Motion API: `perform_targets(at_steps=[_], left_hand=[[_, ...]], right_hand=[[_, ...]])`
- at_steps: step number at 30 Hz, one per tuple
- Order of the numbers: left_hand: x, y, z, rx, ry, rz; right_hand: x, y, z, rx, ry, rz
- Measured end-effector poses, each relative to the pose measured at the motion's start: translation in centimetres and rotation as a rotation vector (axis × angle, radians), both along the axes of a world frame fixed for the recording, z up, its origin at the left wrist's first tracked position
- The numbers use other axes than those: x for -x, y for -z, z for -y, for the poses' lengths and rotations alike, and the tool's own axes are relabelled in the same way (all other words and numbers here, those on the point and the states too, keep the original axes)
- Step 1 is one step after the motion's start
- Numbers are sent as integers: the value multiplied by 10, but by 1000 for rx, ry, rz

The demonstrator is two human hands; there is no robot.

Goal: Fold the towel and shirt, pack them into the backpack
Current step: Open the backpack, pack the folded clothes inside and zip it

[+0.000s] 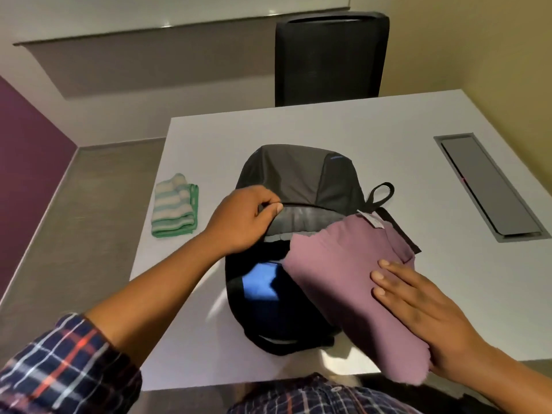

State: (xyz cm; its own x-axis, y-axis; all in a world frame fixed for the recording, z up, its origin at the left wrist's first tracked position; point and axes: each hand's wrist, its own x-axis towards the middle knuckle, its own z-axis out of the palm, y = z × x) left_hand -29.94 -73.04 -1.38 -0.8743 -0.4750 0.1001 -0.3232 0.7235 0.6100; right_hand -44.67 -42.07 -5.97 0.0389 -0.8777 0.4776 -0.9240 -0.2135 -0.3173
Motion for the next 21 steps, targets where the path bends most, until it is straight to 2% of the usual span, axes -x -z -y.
perform_targets(at_steps=[9,12,15,17,19,20,21], left_hand=[[46,-80,5,-9,52,-182],[50,-88,0,-6,87,-156],[47,-89,-1,-25,94,-125],[45,-89,-1,-36,87,-132],[43,-85,-1,-35,96,-114],[41,-81,-1,-31,109,-90],[39,-77,-2,-31,125,-70]], right_hand=[[-18,15,40,-71,-232,-163],[-9,17,82,-90,-344,-209],[21,31,123,-149,-295,-352],[41,46,139,-423,-206,-467],[48,55,145,-875,-136,-572],[47,58,147,-1050,-97,-587],[43,57,149,-1115,-57,-539]])
